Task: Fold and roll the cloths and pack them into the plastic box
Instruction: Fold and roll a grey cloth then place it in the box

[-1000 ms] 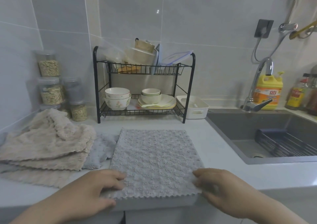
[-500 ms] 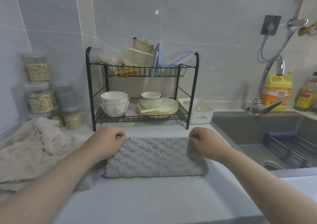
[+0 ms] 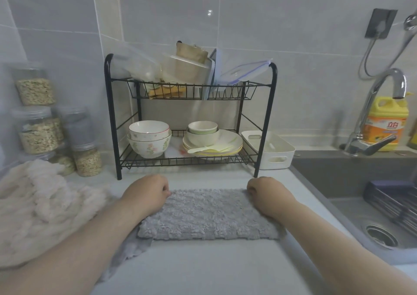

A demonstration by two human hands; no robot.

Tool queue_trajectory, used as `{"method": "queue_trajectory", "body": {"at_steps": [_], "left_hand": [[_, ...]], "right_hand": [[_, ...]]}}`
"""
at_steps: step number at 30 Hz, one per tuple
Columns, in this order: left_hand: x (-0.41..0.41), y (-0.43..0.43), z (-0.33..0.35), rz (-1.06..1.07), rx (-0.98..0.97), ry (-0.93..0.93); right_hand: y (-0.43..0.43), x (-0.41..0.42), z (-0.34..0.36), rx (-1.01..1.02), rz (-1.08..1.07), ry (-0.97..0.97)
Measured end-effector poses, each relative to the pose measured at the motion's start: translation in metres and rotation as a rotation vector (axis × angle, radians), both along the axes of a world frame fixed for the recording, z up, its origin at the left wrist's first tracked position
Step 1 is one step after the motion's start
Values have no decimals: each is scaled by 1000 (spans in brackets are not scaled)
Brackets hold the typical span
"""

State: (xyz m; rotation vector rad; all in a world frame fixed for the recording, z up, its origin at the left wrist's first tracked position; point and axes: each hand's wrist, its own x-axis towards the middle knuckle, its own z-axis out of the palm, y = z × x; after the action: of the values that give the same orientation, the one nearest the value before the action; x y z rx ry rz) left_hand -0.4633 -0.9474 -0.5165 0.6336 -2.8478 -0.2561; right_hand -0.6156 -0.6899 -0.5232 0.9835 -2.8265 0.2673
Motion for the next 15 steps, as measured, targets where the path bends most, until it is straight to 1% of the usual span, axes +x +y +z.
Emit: {"method": "queue_trajectory", "body": {"at_steps": [3,7,11,13,15], "left_hand": [[1,0,-1,-2,16,23],[2,2,-2,0,75,42],[4,5,-1,52,152,70],[7,8,2,59,186,71],[9,13,4,55,270,31]], "right_hand": [[-1,-1,-4,65,12,60],[2,1,-5,65,-2,92],[5,4,-6,47,-11,25],[9,7,-1,46,-45,-58],[15,10,3,75,-86,-126]]}}
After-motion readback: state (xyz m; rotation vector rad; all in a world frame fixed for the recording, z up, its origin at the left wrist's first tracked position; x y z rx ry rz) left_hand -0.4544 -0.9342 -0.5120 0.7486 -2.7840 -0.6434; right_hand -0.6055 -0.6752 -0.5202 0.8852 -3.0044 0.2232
